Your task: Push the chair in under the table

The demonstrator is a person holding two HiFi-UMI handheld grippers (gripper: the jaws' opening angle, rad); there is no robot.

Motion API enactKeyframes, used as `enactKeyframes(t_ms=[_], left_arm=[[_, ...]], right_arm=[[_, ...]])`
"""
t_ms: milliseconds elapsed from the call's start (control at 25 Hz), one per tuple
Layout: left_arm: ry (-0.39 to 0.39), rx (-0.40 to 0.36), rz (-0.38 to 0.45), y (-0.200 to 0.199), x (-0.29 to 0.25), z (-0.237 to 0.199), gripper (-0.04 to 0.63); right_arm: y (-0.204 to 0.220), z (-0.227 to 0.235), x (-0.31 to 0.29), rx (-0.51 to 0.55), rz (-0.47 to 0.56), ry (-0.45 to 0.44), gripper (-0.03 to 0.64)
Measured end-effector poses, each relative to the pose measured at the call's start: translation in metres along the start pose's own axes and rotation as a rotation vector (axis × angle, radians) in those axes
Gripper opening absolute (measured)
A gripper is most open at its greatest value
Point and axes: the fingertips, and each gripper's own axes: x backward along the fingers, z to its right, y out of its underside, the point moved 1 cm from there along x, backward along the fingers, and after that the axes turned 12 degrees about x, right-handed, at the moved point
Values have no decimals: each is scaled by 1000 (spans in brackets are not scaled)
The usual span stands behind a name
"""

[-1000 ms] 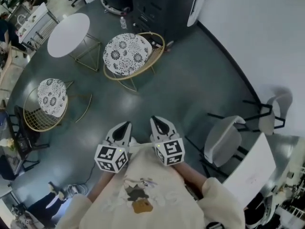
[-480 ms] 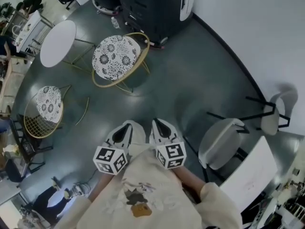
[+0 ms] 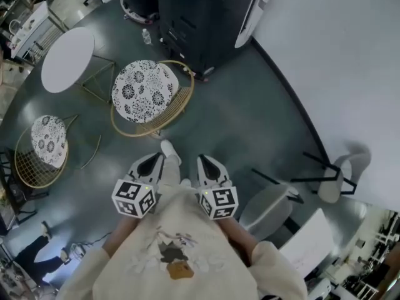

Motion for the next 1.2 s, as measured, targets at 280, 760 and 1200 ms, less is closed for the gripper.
enactKeyframes(t_ms=[280, 760, 1200], left_arm=[[8, -59, 97, -96, -14, -64, 9], [-116, -1, 126, -95, -36, -143, 9], [-121, -89, -101, -51, -96, -158, 75]], right_arm=[[-78, 4, -78, 165, 0, -15, 9], [-87, -18, -179, 531, -158, -316, 9], [-26, -25, -238, 764, -297, -592, 144]])
